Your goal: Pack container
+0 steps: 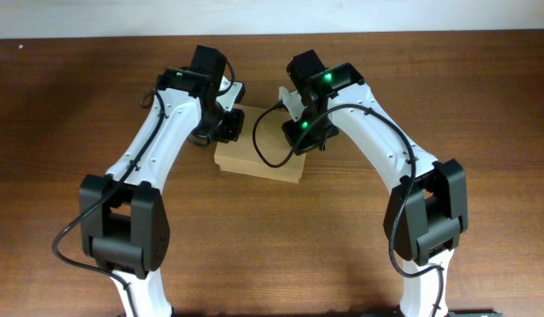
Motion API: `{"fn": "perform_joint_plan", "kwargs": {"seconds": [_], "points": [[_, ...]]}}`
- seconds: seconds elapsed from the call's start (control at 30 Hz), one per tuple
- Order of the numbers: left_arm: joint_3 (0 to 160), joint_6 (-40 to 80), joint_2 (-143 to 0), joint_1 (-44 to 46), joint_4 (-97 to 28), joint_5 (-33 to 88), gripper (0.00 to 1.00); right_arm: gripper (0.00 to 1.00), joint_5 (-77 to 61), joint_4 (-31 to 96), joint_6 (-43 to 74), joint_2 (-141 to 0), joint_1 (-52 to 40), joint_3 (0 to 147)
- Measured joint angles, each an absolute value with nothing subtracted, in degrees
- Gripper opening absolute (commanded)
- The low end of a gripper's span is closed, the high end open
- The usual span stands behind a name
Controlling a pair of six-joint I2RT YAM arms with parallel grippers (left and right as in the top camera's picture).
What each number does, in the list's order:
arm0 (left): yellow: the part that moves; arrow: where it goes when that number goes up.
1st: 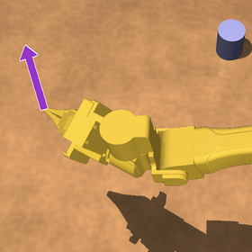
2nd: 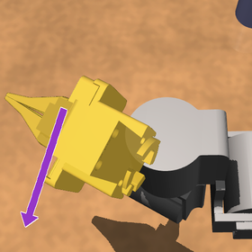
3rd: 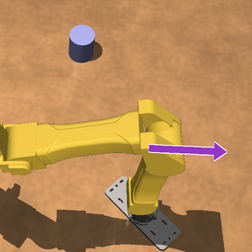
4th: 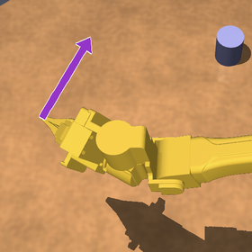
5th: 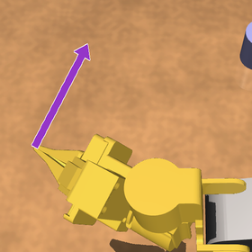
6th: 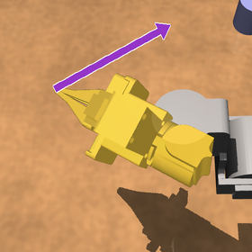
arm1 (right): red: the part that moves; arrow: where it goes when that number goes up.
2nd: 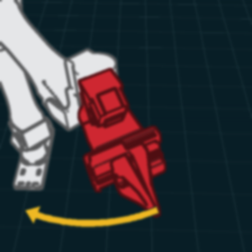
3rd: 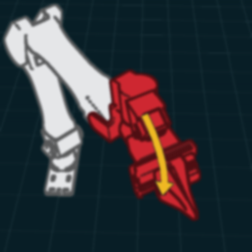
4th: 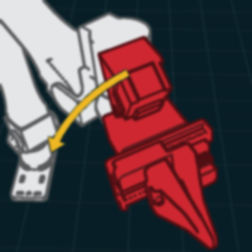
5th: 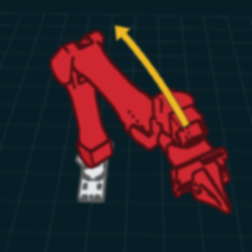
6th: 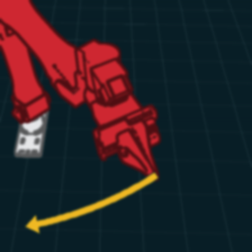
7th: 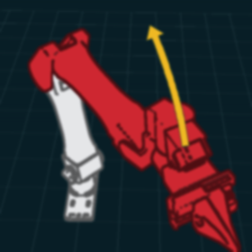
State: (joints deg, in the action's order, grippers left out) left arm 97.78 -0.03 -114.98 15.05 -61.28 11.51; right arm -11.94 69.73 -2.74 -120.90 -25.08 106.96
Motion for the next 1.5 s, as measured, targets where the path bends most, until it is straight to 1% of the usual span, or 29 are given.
{"fn": "perform_joint_plan", "kwargs": {"seconds": [0.13, 0.23, 0.4, 0.47, 0.6, 0.67, 0.73, 0.8, 0.83, 0.9, 0.93, 0.97, 1.0, 1.03, 1.5], "points": [[101.4, 0.0, -115.6, 15.1, -64.1, 11.6, 0.02, 0.04, -11.6, 69.8, -2.8, -121.3, -24.7, 109.3], [109.0, 0.0, -116.4, 14.8, -66.7, 10.9, 0.04, 0.04, -10.3, 72.9, -2.8, -122.0, -24.0, 115.7], [127.2, 0.0, -116.7, 10.9, -69.4, 8.7, 0.10, 0.04, -7.9, 77.9, -2.8, -122.1, -20.3, 136.2], [134.4, 0.1, -116.7, 8.5, -69.9, 8.1, 0.14, 0.04, -7.3, 78.5, -2.8, -121.7, -18.2, 145.4], [147.5, 0.3, -116.7, 3.4, -70.5, 7.4, 0.19, 0.04, -6.4, 78.9, -2.8, -120.5, -13.7, 163.1], [153.4, 0.2, -116.6, 0.9, -70.7, 7.0, 0.21, 0.04, -6.2, 78.9, -2.7, -119.4, -12.0, 169.7], [158.3, 0.3, -116.2, -1.1, -71.3, 6.9, 0.25, 0.04, -6.0, 78.7, -2.3, -117.4, -10.4, 176.3], [161.3, 0.3, -115.5, -2.3, -72.3, 6.8, 0.27, 0.04, -5.9, 78.0, -2.0, -114.3, -9.7, 178.2], [162.6, 0.4, -115.0, -2.7, -72.8, 6.8, 0.31, 0.04, -5.8, 78.0, -1.8, -112.4, -9.5, 178.8], [164.0, 0.2, -114.0, -3.4, -73.4, 6.8, 0.50, 0.04, -5.8, 77.9, -1.7, -109.3, -9.3, 179.5], [164.3, 0.4, -113.4, -3.7, -73.5, 6.8, 0.72, 0.08, -5.8, 77.8, -1.7, -108.1, -9.3, 179.8], [164.5, 0.3, -112.9, -3.8, -73.6, 6.8, 0.93, 0.29, -5.8, 77.8, -1.4, -106.9, -9.3, 180.0], [164.6, 0.5, -112.5, -3.9, -73.6, 6.8, 1.00, 0.62, -5.8, 77.8, -1.2, -106.2, -9.3, 180.1], [164.7, 0.5, -112.3, -4.0, -73.6, 6.8, 1.00, 0.99, -5.8, 77.7, -1.5, -105.6, -9.3, 180.2], [164.6, 0.6, -112.1, -4.0, -74.2, 6.8, 1.00, 0.99, -5.8, 78.0, -1.5, -107.9, -9.3, 179.1]]}}
